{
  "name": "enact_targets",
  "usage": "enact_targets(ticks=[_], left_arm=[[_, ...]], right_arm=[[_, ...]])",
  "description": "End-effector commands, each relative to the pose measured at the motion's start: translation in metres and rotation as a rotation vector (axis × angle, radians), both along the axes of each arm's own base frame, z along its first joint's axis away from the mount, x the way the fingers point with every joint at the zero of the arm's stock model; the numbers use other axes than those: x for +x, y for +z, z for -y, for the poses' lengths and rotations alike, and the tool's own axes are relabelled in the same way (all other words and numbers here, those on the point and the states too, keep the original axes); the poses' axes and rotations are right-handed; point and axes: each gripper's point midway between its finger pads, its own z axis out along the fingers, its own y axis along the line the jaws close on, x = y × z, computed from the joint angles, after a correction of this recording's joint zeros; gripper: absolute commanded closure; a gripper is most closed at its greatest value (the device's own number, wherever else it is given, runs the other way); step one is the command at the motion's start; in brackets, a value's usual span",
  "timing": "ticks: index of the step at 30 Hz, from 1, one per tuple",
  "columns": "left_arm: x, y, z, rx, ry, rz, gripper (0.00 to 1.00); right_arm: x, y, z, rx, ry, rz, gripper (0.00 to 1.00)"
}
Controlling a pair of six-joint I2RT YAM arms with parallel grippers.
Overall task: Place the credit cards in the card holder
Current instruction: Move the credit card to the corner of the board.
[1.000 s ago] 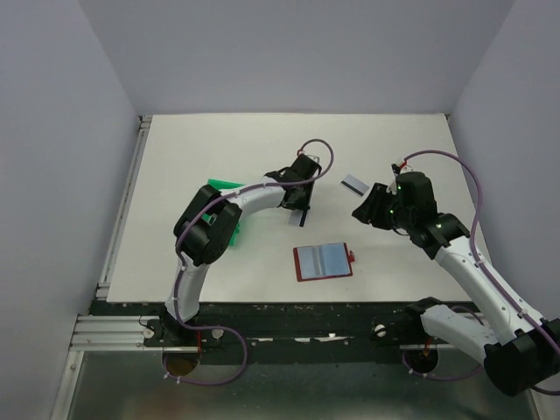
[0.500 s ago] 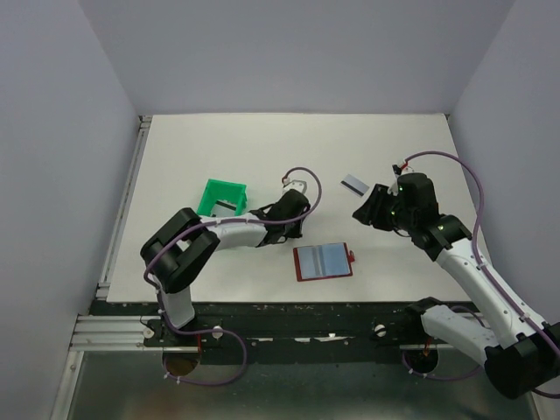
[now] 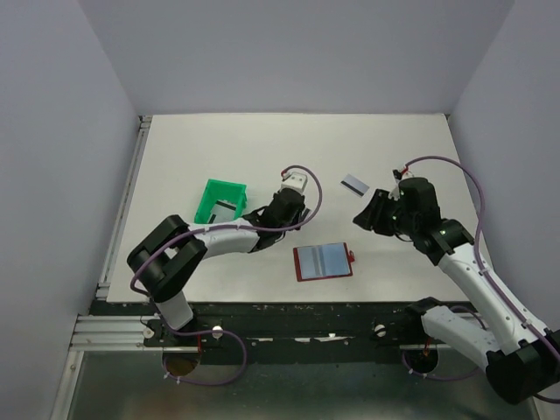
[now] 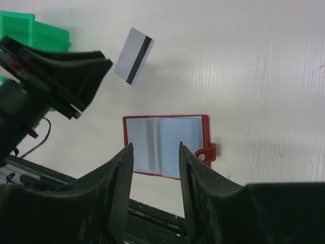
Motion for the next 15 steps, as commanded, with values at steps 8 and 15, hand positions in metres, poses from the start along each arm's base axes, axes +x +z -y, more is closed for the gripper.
enact_targets(ticks=[8, 15], left_arm=[[0.089, 0.027, 0.031, -0.065, -0.062, 0.195, 0.61], [0.087, 0.002, 0.034, -0.074, -0.065, 0.155, 0.62]], right_arm=[[-0.022, -0.011, 0.01, -0.021, 0.0, -0.029, 0.5], [-0.026, -0.012, 0.011, -0.034, 0.009, -0.035, 0.5]])
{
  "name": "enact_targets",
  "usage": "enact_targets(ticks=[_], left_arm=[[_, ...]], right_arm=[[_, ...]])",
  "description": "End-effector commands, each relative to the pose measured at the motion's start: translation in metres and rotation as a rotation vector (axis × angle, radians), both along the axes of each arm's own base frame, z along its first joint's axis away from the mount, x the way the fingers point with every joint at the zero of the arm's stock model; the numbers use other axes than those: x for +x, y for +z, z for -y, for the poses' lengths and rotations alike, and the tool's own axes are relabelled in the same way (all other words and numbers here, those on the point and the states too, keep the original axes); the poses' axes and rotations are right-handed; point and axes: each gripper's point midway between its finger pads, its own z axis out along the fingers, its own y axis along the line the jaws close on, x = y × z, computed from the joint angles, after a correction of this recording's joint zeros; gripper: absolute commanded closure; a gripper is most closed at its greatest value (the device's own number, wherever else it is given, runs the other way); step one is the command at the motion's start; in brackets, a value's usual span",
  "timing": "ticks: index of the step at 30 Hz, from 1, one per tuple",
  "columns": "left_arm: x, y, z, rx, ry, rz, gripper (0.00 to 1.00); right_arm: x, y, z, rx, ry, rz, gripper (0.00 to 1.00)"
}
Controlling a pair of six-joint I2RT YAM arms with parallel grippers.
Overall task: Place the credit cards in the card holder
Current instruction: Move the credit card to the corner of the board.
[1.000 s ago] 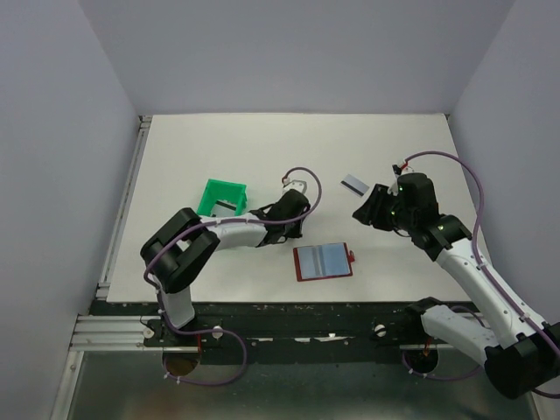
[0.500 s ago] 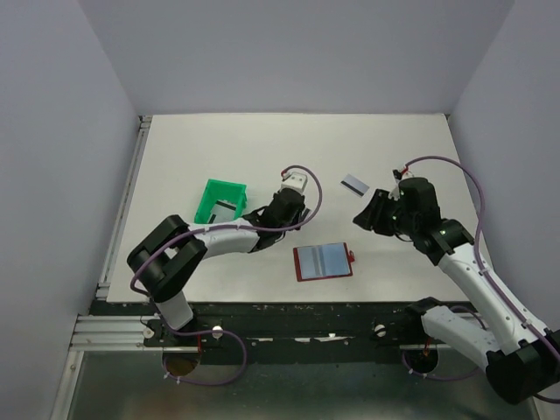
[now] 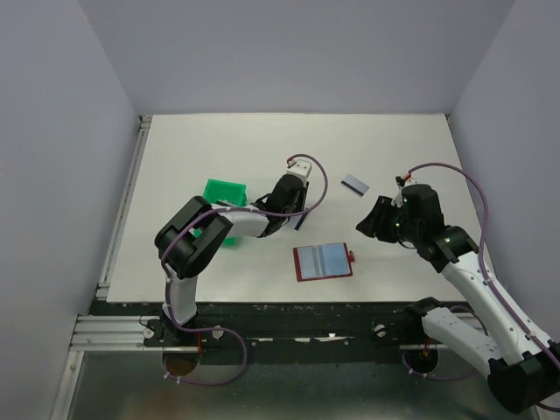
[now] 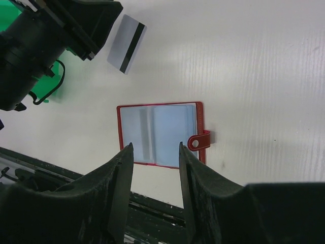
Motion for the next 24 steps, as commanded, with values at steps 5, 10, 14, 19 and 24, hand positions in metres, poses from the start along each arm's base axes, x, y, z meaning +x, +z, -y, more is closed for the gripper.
enact_targets(ticks=[5, 10, 14, 19, 24], left_arm=[[-0.006, -0.02, 0.015, -0.044, -0.046, -0.039, 0.64], [-0.017, -0.04, 0.013, -0.035, -0.045, -0.082, 0.66], [-0.026, -0.046, 0.011, 0.008, -0.039, -0.08, 0.66], [-0.042, -0.051, 0.007, 0.056, -0.022, -0.121, 0.66], [-0.072, -0.072, -0.004, 0.072, -0.006, -0.209, 0.67]], right_arm=[[-0.008, -0.006, 0.004, -0.024, 0.009, -0.022, 0.5], [-0.01, -0.004, 0.005, -0.021, 0.005, -0.018, 0.5], [-0.012, -0.006, 0.005, -0.019, 0.001, -0.024, 0.5], [-0.013, -0.006, 0.004, -0.011, 0.003, -0.025, 0.5], [-0.014, -0.005, 0.005, -0.007, 0.0, -0.019, 0.5]])
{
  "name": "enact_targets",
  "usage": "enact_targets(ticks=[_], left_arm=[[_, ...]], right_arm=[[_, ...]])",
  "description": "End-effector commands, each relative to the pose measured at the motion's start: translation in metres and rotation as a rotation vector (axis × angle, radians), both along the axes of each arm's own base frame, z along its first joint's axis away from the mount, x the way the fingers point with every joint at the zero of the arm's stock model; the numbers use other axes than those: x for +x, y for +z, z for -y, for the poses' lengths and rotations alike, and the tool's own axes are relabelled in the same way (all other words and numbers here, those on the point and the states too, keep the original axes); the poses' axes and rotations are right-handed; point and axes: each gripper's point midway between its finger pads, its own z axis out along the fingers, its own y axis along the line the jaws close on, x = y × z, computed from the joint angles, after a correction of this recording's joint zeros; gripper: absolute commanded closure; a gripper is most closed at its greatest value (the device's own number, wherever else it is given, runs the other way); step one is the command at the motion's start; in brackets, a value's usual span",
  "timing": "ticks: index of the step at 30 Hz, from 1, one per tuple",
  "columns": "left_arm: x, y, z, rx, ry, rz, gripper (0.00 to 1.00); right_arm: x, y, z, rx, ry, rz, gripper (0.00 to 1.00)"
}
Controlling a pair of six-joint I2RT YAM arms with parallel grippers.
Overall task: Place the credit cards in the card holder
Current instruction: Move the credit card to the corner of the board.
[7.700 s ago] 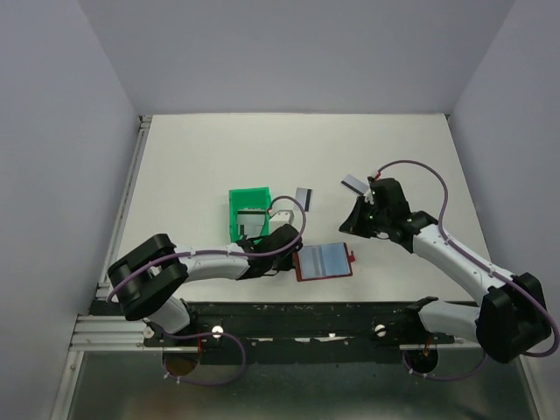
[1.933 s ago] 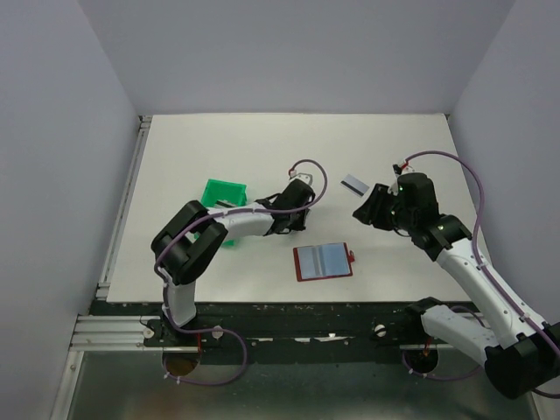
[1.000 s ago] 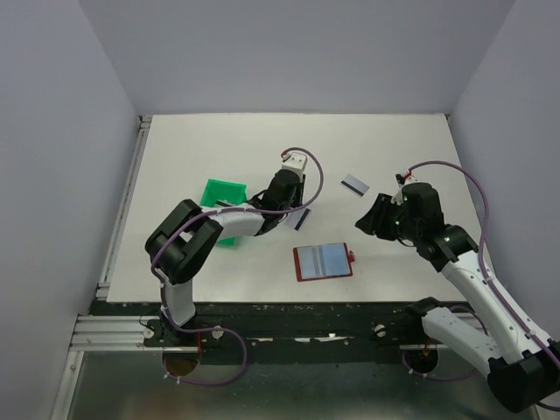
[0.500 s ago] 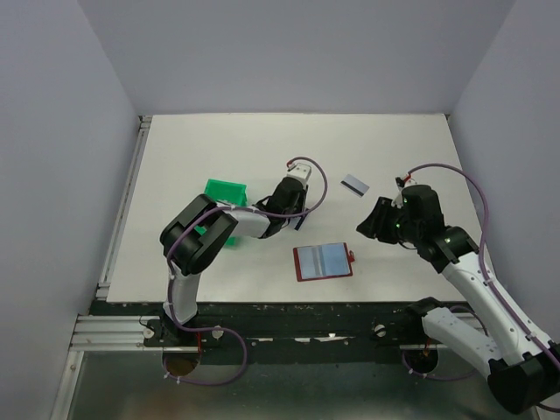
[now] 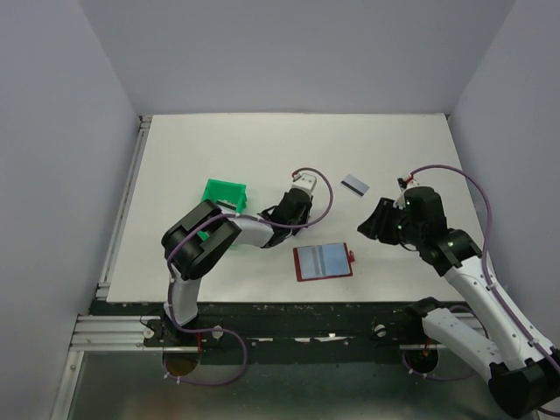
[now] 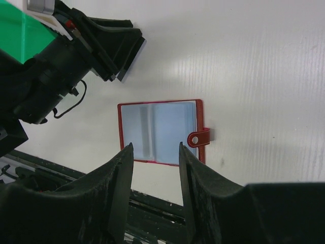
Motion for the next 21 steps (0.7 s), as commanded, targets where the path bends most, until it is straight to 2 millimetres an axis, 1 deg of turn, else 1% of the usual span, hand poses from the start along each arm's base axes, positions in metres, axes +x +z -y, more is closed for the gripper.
enact_targets(ticks=[1, 3, 5, 10, 13, 14, 15, 17, 21], left_arm=[[-0.044, -0.04, -0.027, 0.073, 0.045, -0.152, 0.67], [-0.06, -0.052, -0.041, 0.077, 0.081, -0.204, 0.67], [-0.075, -0.059, -0.054, 0.074, 0.114, -0.254, 0.67], [-0.118, -0.067, -0.08, 0.11, 0.169, -0.364, 0.67], [-0.141, -0.064, -0.09, 0.145, 0.179, -0.405, 0.67], [-0.145, -0.061, -0.092, 0.144, 0.18, -0.404, 0.67], [-0.154, -0.06, -0.098, 0.169, 0.184, -0.419, 0.66], [-0.162, -0.056, -0.105, 0.187, 0.197, -0.424, 0.66], [-0.182, -0.056, -0.122, 0.219, 0.229, -0.457, 0.66]], right_arm=[[-0.009, -0.007, 0.003, -0.005, -0.004, -0.026, 0.5], [-0.01, -0.008, 0.003, -0.005, -0.005, -0.026, 0.5], [-0.012, -0.01, 0.004, -0.005, -0.006, -0.029, 0.5], [-0.012, -0.013, 0.004, -0.007, -0.003, -0.032, 0.5], [-0.011, -0.014, 0.003, -0.002, -0.003, -0.034, 0.51], [-0.011, -0.014, 0.003, -0.001, -0.004, -0.033, 0.5], [-0.011, -0.014, 0.002, 0.002, -0.001, -0.035, 0.5], [-0.011, -0.015, 0.001, 0.009, -0.001, -0.038, 0.5], [-0.012, -0.016, 0.0, 0.015, -0.002, -0.038, 0.5]])
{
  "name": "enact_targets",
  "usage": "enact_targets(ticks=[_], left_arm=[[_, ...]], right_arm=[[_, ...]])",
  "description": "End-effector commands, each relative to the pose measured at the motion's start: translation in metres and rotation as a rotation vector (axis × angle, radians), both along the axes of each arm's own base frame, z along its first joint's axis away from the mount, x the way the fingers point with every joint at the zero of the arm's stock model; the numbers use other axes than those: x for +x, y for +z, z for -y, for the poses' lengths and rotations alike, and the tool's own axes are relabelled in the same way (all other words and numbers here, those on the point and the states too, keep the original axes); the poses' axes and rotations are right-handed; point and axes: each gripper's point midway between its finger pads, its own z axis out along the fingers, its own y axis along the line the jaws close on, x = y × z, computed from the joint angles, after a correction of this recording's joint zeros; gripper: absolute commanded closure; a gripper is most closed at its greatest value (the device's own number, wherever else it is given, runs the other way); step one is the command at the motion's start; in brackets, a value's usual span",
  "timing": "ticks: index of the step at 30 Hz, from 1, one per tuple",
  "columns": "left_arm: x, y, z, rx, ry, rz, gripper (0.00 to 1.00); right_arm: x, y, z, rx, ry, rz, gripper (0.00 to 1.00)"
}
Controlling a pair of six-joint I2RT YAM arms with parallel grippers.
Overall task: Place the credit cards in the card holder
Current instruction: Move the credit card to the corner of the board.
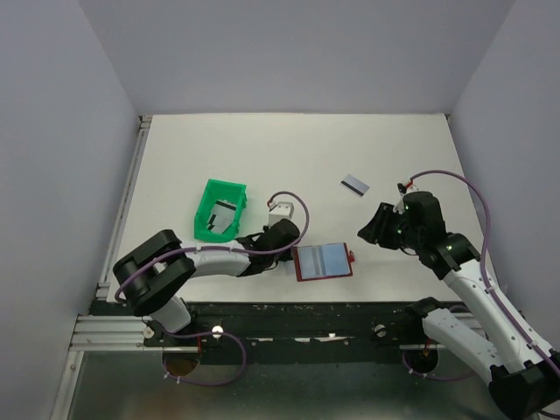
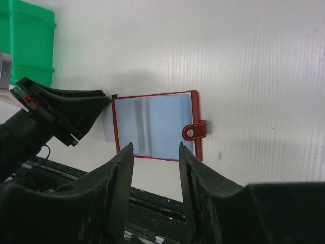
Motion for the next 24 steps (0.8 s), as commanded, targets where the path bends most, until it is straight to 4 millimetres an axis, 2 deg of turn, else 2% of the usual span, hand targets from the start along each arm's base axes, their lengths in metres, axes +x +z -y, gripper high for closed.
enact_targets(ticks=[1, 7, 12, 15, 19, 24], left_arm=[[-0.067, -0.052, -0.079, 0.277, 0.061, -0.227, 0.66], [-0.084, -0.047, -0.098, 0.299, 0.107, -0.239, 0.66], [-0.074, -0.02, -0.1, 0.278, 0.147, -0.163, 0.65], [-0.059, 0.006, -0.086, 0.222, 0.13, -0.083, 0.6], [-0.04, 0.038, -0.052, 0.116, 0.042, 0.02, 0.51], [-0.032, 0.046, -0.018, 0.056, -0.06, 0.052, 0.48]], right_arm=[[-0.004, -0.005, -0.002, 0.013, 0.005, -0.015, 0.5], [-0.004, -0.006, -0.002, 0.015, 0.002, -0.016, 0.5], [-0.004, -0.004, -0.003, 0.021, 0.004, -0.014, 0.5], [-0.005, -0.004, -0.003, 0.023, 0.003, -0.012, 0.5], [-0.006, -0.004, -0.004, 0.031, 0.007, -0.017, 0.5], [-0.007, -0.005, -0.003, 0.036, 0.0, -0.015, 0.5]])
